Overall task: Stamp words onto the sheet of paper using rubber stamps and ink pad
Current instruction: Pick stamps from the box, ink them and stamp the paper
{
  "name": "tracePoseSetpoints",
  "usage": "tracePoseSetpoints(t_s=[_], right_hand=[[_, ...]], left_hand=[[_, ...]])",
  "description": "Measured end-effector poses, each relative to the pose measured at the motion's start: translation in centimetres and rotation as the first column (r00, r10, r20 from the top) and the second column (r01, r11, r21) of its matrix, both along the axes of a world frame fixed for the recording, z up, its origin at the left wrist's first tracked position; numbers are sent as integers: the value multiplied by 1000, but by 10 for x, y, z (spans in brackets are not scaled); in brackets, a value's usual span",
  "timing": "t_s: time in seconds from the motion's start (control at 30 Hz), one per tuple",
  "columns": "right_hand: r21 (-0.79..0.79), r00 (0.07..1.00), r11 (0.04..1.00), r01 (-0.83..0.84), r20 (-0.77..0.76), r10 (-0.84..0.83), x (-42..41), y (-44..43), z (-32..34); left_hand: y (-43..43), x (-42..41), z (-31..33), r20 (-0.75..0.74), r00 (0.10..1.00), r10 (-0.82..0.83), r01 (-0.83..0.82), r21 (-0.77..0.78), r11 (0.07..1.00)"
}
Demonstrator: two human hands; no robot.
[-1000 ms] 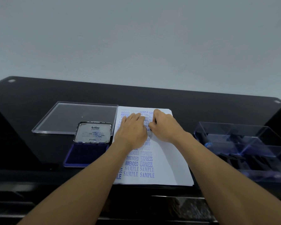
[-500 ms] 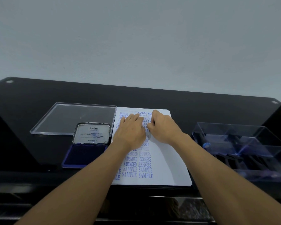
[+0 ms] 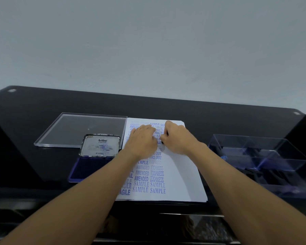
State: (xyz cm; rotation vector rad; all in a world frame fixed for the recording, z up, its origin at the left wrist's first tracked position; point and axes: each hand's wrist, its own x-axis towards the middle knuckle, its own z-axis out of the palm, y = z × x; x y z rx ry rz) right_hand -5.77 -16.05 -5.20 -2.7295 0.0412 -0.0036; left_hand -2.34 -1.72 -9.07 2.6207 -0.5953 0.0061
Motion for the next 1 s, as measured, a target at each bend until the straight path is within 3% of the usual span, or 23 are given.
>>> tracePoseSetpoints(t_s=[0.13, 0.23, 0.6, 1.0], right_hand=[[-3, 1000, 1000, -12, -26, 12, 1, -3, 9], [14, 999, 1000, 14, 38, -15, 3, -10, 26], [-12, 983, 1000, -2, 185, 4, 1, -24, 103], [4, 975, 1000, -2, 223, 1, -12, -22, 125]], left_hand=[[0, -4, 15, -45, 998, 38, -41, -75, 996], [0, -6, 29, -36, 998, 58, -62, -125, 990], [6, -6, 92, 87, 996, 18, -3, -171, 985], [8, -12, 112, 150, 989, 12, 14, -175, 984]])
